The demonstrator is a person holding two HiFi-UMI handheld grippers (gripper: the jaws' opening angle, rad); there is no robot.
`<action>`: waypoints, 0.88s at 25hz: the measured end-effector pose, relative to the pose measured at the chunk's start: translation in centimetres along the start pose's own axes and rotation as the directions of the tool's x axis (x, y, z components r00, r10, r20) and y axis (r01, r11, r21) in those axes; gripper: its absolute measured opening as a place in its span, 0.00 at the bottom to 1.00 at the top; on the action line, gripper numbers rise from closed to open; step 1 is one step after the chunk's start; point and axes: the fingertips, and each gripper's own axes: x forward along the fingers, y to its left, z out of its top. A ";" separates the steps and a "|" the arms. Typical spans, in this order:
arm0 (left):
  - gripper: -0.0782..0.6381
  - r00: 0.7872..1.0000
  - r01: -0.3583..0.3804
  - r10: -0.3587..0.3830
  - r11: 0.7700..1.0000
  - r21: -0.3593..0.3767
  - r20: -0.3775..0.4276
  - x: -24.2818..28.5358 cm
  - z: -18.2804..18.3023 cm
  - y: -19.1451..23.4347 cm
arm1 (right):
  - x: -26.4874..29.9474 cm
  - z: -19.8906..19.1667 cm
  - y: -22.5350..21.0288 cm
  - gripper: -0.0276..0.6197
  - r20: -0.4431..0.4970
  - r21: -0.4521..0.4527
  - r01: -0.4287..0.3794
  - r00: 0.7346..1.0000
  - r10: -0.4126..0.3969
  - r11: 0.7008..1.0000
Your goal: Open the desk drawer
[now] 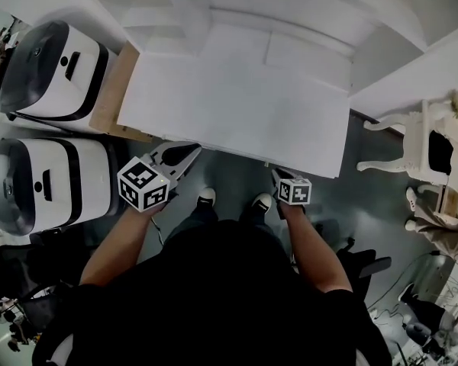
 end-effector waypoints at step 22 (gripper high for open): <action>0.12 0.987 0.007 -0.015 0.998 -0.055 -0.159 -1.1 -6.2 3.0 | 9.4 -4.5 -4.6 0.19 -0.068 0.145 0.143 0.989 -0.135 0.979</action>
